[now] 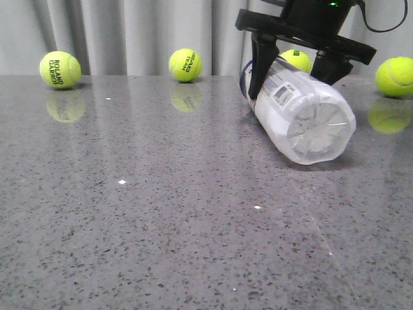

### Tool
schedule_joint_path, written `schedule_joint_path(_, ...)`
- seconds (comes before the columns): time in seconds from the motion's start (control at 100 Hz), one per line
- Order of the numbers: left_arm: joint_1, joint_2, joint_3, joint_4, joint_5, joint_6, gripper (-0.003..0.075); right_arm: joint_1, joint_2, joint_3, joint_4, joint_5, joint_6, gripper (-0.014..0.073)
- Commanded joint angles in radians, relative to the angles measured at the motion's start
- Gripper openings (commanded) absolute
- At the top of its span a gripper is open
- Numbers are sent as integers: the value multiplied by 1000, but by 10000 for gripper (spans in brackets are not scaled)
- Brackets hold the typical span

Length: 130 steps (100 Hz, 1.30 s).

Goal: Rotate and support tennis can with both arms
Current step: 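Grasp the can's middle with the right gripper and lift it, then roll the can in the right gripper and lower it onto the table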

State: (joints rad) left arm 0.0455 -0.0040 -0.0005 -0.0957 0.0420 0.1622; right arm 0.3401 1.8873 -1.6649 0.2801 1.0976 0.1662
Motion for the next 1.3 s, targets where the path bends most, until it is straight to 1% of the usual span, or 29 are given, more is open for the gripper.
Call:
schedule_joint_path(0.0,-8,-31,44,-3,-76,-11,-20,10,-51,-81,15,24,-87,384)
schedule_joint_path(0.05,-8,-31,44,-3,-76,-11,-20,23,-51,-114,15,42,-149,384)
schedule_joint_path(0.06,-8,-31,44,-3,-76,-11,-20,26,-51,-124,15,50,-182,384)
schedule_joint_path(0.07,-8,-31,44,-3,-76,-11,-20,26,-51,-124,15,53,-182,384)
schedule_joint_path(0.18,-8,-31,44,-3,-76,-11,-20,64,-51,-198,14,114,-419,384)
schedule_joint_path(0.19,-8,-31,44,-3,-76,-11,-20,67,-51,-201,14,118,-419,384)
schedule_joint_path(0.27,-8,-31,44,-3,-76,-11,-20,94,-51,-228,11,150,-627,384)
schedule_joint_path(0.28,-8,-31,44,-3,-76,-11,-20,94,-51,-228,11,153,-627,384)
schedule_joint_path(0.32,-8,-31,44,-3,-76,-11,-20,109,-51,-233,9,167,-738,384)
schedule_joint_path(0.33,-8,-31,44,-3,-76,-11,-20,111,-51,-233,9,170,-738,384)
schedule_joint_path(0.35,-8,-31,44,-3,-76,-11,-20,117,-51,-233,9,179,-802,384)
schedule_joint_path(0.37,-8,-31,44,-3,-76,-11,-20,121,-51,-233,9,184,-834,384)
schedule_joint_path(0.41,-8,-31,44,-3,-76,-11,-20,134,-51,-233,8,195,-941,384)
schedule_joint_path(0.42,-8,-31,44,-3,-76,-11,-20,134,-51,-233,8,196,-941,384)
schedule_joint_path(0.48,-8,-31,44,-3,-76,-11,-20,151,-51,-233,6,207,-1070,384)
schedule_joint_path(0.6,-8,-31,44,-3,-76,-11,-20,170,-51,-233,0,226,-1234,384)
schedule_joint_path(0.73,-8,-31,44,-3,-76,-11,-20,180,-47,-233,-3,227,-1334,384)
schedule_joint_path(0.9,-8,-31,44,-3,-76,-11,-20,186,-30,-232,-28,228,-1357,384)
schedule_joint_path(1.29,-8,-31,44,-3,-76,-11,-20,187,16,-231,-27,229,-1392,384)
